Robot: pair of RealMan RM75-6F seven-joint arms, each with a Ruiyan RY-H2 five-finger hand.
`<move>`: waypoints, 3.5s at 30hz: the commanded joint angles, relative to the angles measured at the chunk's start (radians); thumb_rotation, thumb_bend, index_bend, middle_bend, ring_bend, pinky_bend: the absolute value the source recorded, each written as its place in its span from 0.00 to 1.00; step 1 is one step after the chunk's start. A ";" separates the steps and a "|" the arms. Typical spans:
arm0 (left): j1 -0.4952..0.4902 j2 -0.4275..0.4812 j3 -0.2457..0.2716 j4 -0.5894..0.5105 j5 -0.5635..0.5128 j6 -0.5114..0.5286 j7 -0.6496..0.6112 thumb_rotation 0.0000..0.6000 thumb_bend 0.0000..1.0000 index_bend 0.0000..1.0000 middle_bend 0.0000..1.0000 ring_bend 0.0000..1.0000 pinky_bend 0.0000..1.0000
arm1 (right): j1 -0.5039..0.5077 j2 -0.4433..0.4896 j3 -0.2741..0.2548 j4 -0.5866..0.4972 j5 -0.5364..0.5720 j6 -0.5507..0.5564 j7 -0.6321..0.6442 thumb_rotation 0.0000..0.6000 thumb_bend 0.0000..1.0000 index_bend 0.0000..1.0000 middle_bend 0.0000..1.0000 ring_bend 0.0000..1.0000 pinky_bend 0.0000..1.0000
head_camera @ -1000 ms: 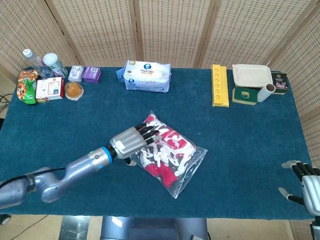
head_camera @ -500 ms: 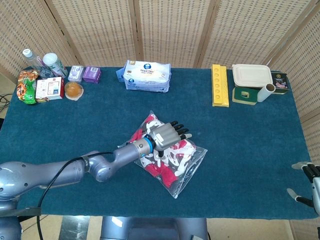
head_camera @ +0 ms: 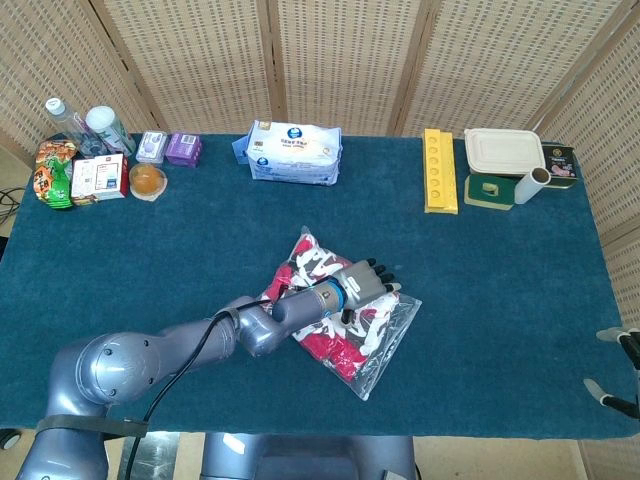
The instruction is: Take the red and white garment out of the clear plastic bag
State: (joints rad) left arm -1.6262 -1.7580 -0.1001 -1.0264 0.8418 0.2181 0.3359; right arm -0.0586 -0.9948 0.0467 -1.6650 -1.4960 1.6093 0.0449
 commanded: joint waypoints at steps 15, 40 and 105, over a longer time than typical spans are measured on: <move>0.089 -0.072 0.028 0.034 0.082 0.236 -0.046 1.00 0.24 0.67 0.54 0.54 0.68 | -0.009 0.002 0.002 -0.021 -0.011 0.011 -0.007 1.00 0.16 0.35 0.33 0.33 0.33; 0.425 -0.167 0.044 0.415 0.777 1.190 -0.764 1.00 0.38 0.87 0.74 0.73 0.82 | 0.018 -0.012 0.021 -0.021 -0.103 0.049 -0.015 1.00 0.16 0.35 0.33 0.35 0.38; 0.363 -0.382 0.083 0.796 0.828 1.308 -0.998 1.00 0.27 0.87 0.74 0.72 0.77 | 0.410 -0.143 0.087 -0.233 -0.302 -0.233 -0.220 1.00 0.13 0.41 0.39 0.48 0.50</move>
State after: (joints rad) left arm -1.2636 -2.1402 -0.0173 -0.2306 1.6700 1.5265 -0.6617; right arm 0.3498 -1.1378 0.1350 -1.8954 -1.7989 1.3790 -0.1716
